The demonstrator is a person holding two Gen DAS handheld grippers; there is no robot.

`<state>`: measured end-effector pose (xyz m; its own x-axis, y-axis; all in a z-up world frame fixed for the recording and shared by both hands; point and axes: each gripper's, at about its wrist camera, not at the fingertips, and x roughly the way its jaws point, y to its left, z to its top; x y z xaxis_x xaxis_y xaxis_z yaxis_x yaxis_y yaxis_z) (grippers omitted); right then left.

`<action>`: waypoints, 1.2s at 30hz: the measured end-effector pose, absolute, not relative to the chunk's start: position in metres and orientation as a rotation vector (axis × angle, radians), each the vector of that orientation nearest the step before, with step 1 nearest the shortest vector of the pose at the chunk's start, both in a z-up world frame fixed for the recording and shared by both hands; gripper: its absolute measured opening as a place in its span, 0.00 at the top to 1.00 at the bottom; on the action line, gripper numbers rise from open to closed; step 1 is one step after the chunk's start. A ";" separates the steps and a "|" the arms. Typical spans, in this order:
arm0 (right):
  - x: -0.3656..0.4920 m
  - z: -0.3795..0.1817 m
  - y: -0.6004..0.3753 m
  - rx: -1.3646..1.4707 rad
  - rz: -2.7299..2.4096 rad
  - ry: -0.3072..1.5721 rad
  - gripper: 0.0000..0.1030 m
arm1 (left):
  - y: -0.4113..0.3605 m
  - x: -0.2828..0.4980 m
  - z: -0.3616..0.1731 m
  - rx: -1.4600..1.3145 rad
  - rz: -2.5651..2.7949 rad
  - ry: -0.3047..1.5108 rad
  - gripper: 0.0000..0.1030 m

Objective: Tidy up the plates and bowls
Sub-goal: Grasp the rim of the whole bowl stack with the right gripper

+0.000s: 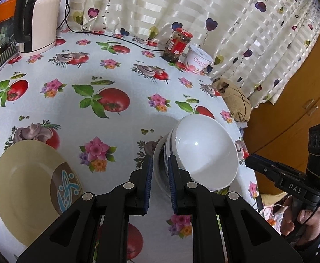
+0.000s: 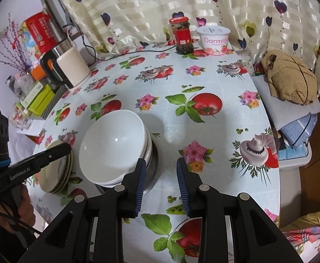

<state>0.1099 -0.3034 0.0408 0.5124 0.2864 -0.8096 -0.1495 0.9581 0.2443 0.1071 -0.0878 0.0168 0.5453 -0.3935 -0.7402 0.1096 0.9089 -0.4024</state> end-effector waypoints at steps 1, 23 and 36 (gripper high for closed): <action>0.110 0.040 -0.303 0.153 0.263 1.002 0.72 | -0.088 0.108 0.015 -0.329 -0.306 0.956 0.86; 0.126 -0.003 -0.304 0.275 0.330 1.096 0.80 | -0.097 0.121 -0.020 -0.363 -0.342 1.078 0.85; 0.132 -0.016 -0.298 0.279 0.350 1.128 0.87 | -0.101 0.125 -0.031 -0.363 -0.345 1.106 0.85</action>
